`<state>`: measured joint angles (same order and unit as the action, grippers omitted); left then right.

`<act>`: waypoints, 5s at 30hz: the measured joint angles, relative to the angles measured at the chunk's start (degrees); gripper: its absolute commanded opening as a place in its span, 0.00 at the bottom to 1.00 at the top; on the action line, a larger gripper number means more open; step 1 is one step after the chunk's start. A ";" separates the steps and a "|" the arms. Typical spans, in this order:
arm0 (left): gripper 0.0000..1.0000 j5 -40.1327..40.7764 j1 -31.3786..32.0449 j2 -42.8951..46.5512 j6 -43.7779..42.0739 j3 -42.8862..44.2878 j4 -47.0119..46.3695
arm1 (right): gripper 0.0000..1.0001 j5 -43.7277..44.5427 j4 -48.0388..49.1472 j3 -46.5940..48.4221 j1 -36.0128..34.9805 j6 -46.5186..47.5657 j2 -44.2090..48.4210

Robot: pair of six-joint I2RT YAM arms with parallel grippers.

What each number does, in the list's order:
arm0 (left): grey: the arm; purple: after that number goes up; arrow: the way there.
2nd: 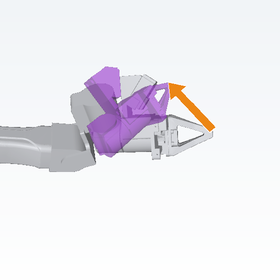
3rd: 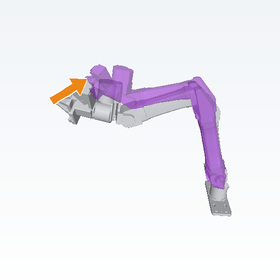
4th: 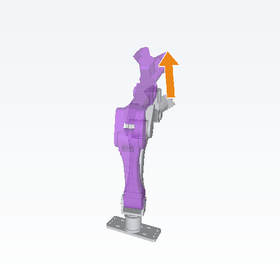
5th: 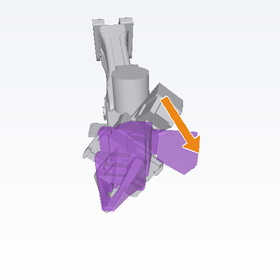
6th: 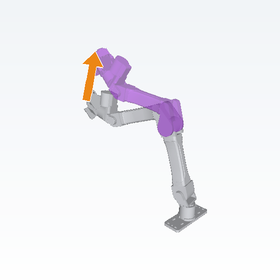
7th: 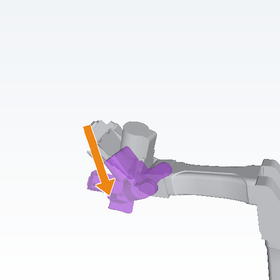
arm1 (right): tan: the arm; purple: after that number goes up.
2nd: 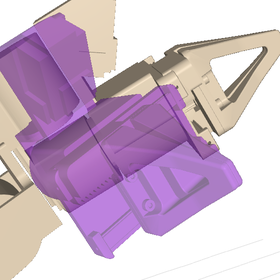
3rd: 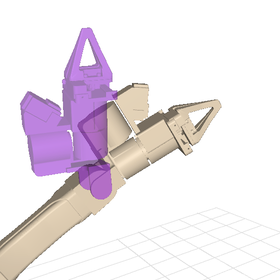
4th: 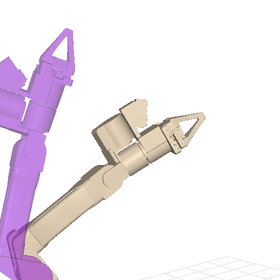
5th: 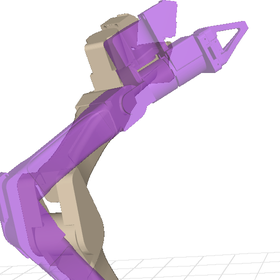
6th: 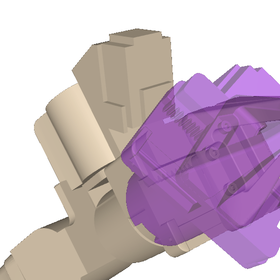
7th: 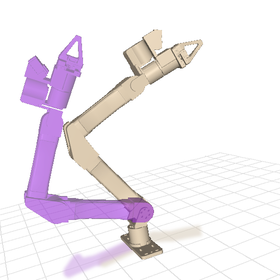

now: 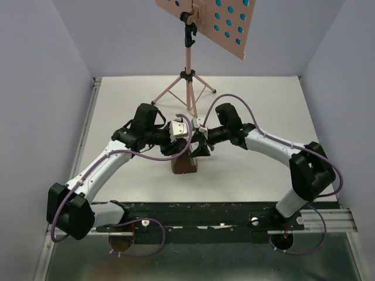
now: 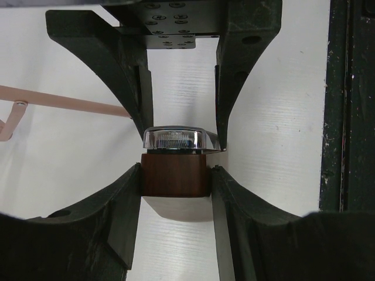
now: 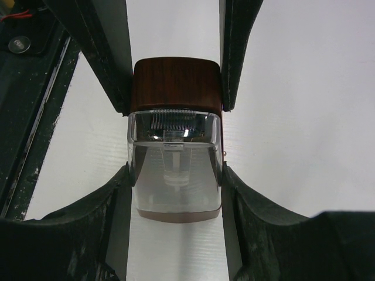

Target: Pack up the instrument practice props

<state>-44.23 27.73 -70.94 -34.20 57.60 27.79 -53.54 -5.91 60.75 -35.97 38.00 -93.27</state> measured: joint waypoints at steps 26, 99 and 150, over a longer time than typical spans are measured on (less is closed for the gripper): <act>0.00 -1.29 -0.96 0.94 16.35 -10.49 -25.75 | 0.02 5.70 -16.24 11.52 -1.03 6.23 -4.44; 0.99 37.73 -5.66 17.46 34.77 -13.38 -7.13 | 0.94 10.32 -65.09 53.86 -3.87 44.24 -21.27; 0.99 19.04 -1.18 21.33 22.10 -24.39 -12.79 | 0.75 13.88 -67.47 38.18 -2.60 24.98 -12.13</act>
<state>-25.19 26.55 -49.60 -12.10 33.21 15.00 -39.66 -73.38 98.94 -38.57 62.98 -105.41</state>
